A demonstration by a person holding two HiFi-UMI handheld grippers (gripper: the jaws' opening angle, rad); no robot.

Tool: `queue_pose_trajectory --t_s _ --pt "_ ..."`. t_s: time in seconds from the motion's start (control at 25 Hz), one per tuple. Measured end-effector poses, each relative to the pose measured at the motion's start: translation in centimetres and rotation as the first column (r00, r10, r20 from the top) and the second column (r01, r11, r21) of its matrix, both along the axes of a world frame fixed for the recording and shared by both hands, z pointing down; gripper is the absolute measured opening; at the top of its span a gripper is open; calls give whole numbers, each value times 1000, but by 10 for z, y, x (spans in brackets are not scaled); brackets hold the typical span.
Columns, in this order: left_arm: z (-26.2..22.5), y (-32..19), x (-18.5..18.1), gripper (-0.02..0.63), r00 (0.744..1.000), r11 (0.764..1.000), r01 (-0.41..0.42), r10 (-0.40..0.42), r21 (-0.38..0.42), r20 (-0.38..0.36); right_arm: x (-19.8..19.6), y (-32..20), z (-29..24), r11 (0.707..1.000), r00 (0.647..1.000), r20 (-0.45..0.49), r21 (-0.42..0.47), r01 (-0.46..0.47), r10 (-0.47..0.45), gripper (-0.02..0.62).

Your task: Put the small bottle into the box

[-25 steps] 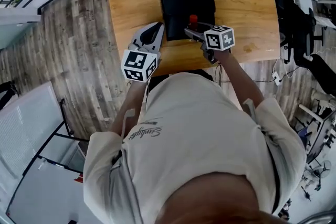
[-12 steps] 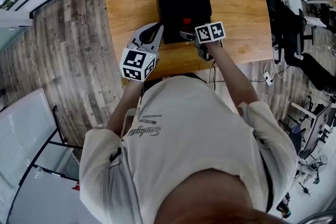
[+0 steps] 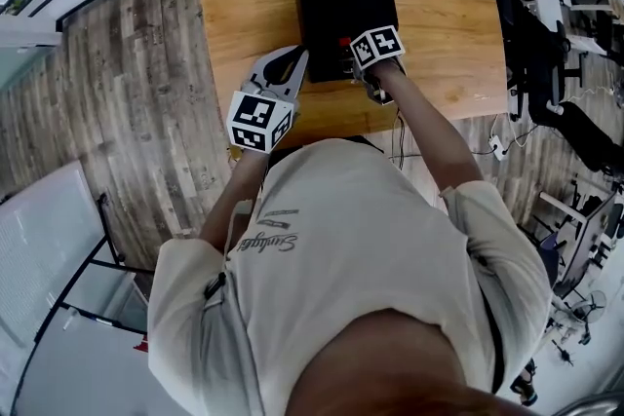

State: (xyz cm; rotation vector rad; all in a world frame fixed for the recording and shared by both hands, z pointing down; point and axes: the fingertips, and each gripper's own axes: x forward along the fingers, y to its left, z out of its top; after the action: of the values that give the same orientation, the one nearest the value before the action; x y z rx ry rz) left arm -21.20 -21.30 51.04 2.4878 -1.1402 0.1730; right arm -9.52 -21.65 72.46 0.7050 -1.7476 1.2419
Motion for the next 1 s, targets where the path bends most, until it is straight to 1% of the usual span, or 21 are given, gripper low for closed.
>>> queue_pose_trajectory --t_s 0.12,0.2,0.28,0.44,0.52,0.68,0.84,1.0 --pt "2 -1 -3 20 1000 1000 -3 3 -4 4 1 1 8 998 998 -58 -56 6 -9 218" --pt "3 0 -3 20 1000 1000 -6 6 -6 8 1 3 12 996 997 -80 -89 12 -19 218" --pt "2 -1 -2 20 1000 1000 -8 8 -10 9 2 3 12 994 996 -83 -107 12 -21 218" --pt "4 0 3 20 1000 1000 -20 20 -18 6 2 1 12 991 998 -58 -128 -38 31 218" --pt "3 3 7 20 1000 999 -31 31 -18 4 2 1 12 991 997 -65 -125 -49 41 218" --pt "1 6 14 20 999 999 -40 40 -17 6 2 3 11 995 996 -82 -95 -35 27 221" --pt "-2 9 18 20 999 999 -37 37 -6 12 1 4 9 997 997 -68 -76 -28 22 247" --pt "-5 12 18 20 1000 1000 -19 19 -1 16 1 6 6 998 998 -50 -63 -29 26 252"
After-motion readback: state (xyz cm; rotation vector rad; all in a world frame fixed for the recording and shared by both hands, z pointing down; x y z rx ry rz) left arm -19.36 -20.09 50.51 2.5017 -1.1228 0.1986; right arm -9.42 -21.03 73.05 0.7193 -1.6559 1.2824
